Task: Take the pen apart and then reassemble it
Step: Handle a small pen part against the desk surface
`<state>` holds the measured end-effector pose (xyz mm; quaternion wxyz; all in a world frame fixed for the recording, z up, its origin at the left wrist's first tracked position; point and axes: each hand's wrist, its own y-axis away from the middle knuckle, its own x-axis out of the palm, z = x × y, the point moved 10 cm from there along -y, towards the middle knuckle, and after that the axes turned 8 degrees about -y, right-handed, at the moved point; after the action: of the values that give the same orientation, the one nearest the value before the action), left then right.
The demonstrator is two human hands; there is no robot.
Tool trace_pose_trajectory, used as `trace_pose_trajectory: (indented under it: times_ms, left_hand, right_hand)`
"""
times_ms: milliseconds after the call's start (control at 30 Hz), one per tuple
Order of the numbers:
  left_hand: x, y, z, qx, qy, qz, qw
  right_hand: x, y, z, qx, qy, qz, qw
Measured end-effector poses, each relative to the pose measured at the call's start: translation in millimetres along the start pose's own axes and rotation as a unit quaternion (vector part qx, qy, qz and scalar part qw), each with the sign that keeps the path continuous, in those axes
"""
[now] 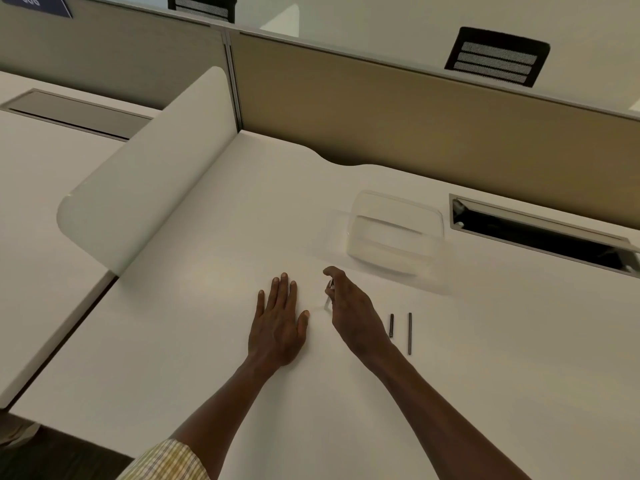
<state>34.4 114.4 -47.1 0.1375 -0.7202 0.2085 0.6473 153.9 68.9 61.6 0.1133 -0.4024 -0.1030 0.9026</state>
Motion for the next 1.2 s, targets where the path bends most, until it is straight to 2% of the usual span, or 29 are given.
trace_pose_trajectory:
  times_ms: [267, 600, 733, 967, 1200]
  left_hand:
    - [1.0, -0.5, 0.1, 0.001, 0.000, -0.001, 1.000]
    - [1.3, -1.4, 0.0, 0.002, 0.010, -0.009, 1.000]
    - [2.1, -1.1, -0.2, 0.003, 0.002, -0.003, 1.000]
    - [2.5, -1.2, 0.1, 0.001, 0.000, -0.001, 1.000]
    - [3.2, -1.5, 0.8, 0.002, 0.006, -0.003, 1.000]
  right_hand:
    - [-2.7, -0.7, -5.8, 0.018, -0.002, -0.026, 0.999]
    - [1.3, -3.9, -6.6, 0.026, 0.013, -0.021, 0.999]
    - [6.2, -5.5, -12.8, 0.069, -0.005, 0.005, 0.998]
    - [7.2, -4.8, -16.2, 0.088, -0.015, 0.018, 0.996]
    - [5.2, -1.7, -11.7, 0.075, -0.025, 0.007, 0.997]
